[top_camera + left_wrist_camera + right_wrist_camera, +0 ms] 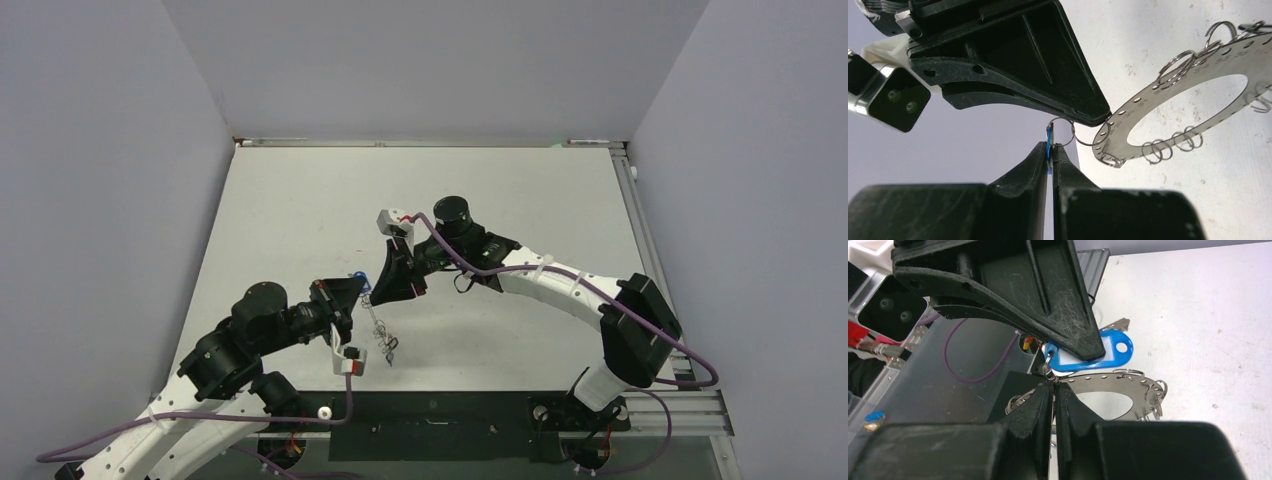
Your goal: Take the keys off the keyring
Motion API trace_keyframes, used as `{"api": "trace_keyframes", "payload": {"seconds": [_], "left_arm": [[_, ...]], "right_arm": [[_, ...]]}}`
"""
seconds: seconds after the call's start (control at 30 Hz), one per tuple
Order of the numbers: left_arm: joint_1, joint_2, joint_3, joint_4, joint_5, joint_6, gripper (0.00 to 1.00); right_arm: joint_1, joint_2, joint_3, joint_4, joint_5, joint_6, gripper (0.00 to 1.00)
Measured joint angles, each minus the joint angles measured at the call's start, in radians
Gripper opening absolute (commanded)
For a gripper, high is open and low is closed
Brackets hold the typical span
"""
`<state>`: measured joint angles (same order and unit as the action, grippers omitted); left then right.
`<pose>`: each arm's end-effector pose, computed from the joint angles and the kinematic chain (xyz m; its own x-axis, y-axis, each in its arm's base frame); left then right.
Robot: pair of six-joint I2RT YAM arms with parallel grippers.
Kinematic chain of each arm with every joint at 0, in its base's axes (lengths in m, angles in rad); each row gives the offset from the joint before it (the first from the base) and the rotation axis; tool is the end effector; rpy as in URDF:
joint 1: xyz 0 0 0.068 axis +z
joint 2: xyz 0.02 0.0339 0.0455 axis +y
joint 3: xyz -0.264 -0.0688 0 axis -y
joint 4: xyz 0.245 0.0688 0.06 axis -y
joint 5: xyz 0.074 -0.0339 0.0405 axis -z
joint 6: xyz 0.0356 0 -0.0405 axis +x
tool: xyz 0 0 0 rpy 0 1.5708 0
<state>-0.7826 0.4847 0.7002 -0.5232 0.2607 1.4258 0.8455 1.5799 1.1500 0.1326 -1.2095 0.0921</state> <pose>0.0759 -0.0885 0.3147 0.8155 0.5374 -0.2149 0.3361 -0.1374 0.9318 0.2092 0.2862 0.3046 -0.2724 -0.2583 -0.9269 -0.8363 -0.4128 0.3608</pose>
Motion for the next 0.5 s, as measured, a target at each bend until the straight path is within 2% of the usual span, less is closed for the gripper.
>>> {"api": "trace_keyframes", "payload": {"seconds": [0.17, 0.5], "left_arm": [[0.000, -0.014, -0.005, 0.004, -0.022, 0.024, 0.00], [0.001, -0.039, -0.026, 0.027, -0.066, 0.027, 0.00]], "right_arm": [[-0.020, 0.000, -0.039, 0.129, 0.021, 0.169, 0.05], [-0.054, -0.003, -0.109, 0.345, 0.036, 0.392, 0.05]]}}
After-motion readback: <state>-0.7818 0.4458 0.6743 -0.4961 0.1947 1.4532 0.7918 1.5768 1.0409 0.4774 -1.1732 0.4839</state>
